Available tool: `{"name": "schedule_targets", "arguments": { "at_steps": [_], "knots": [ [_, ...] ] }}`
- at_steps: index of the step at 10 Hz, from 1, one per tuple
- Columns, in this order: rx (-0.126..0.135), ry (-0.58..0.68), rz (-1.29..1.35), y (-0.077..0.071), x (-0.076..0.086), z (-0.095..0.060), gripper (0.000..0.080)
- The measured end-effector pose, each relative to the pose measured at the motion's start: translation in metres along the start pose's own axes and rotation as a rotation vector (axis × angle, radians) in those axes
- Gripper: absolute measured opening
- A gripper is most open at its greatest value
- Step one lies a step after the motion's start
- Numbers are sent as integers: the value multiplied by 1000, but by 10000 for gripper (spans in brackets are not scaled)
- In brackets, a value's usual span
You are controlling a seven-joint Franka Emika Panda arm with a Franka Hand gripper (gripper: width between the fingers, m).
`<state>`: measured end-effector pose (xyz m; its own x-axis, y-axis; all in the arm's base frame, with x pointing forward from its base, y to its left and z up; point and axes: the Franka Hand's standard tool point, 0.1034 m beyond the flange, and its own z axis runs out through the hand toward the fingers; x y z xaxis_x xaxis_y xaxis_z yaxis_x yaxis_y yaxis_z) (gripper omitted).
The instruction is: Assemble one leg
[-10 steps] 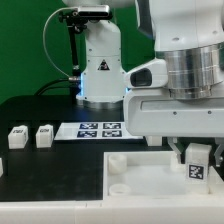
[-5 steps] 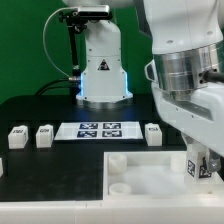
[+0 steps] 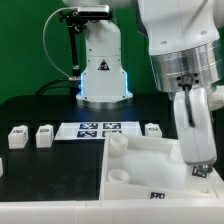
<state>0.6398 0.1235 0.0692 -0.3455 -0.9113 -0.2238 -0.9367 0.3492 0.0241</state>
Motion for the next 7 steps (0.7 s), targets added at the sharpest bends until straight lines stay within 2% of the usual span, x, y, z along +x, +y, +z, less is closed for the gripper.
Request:
{"name": "schedule_targets", "arguments": {
  "at_steps": [1, 2, 3, 4, 5, 6, 7],
  "knots": [
    [3, 4, -2, -1, 2, 0, 294],
    [1, 4, -7, 0, 1, 0, 459],
    [1, 4, -8, 0, 1, 0, 459],
    [1, 4, -9, 0, 1, 0, 605],
    [1, 4, -12, 0, 1, 0, 605],
    [1, 4, -32, 0, 1, 0, 641],
    [2, -2, -90, 0, 0, -5, 641]
  ]
}}
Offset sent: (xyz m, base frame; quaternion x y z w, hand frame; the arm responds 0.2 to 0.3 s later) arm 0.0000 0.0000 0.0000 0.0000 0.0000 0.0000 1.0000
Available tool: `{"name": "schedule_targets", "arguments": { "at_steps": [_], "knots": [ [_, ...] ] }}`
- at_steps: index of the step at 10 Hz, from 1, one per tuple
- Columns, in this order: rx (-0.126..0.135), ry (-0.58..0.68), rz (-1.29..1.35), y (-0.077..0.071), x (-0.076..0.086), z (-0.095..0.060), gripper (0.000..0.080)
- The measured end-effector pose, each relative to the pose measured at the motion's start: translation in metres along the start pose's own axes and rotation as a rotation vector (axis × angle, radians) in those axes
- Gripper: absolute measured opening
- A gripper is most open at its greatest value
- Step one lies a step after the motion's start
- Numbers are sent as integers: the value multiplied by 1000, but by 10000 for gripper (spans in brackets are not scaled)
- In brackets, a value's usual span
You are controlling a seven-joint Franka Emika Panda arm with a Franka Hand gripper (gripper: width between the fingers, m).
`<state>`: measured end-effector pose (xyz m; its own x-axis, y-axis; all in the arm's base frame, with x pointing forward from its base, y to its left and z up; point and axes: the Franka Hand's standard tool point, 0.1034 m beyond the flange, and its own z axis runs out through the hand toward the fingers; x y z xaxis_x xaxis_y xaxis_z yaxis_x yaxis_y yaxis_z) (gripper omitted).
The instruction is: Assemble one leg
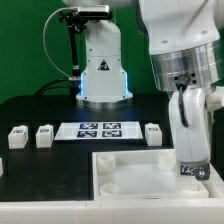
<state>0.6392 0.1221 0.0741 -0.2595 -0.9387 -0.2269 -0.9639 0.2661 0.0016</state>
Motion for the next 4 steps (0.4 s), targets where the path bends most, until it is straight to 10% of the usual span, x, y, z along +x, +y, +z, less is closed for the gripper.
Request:
{"name": "schedule_targets", "arguments": {
  "at_steps": [4],
  "knots": [
    [21, -24, -52, 0, -9, -26, 649]
  ]
}}
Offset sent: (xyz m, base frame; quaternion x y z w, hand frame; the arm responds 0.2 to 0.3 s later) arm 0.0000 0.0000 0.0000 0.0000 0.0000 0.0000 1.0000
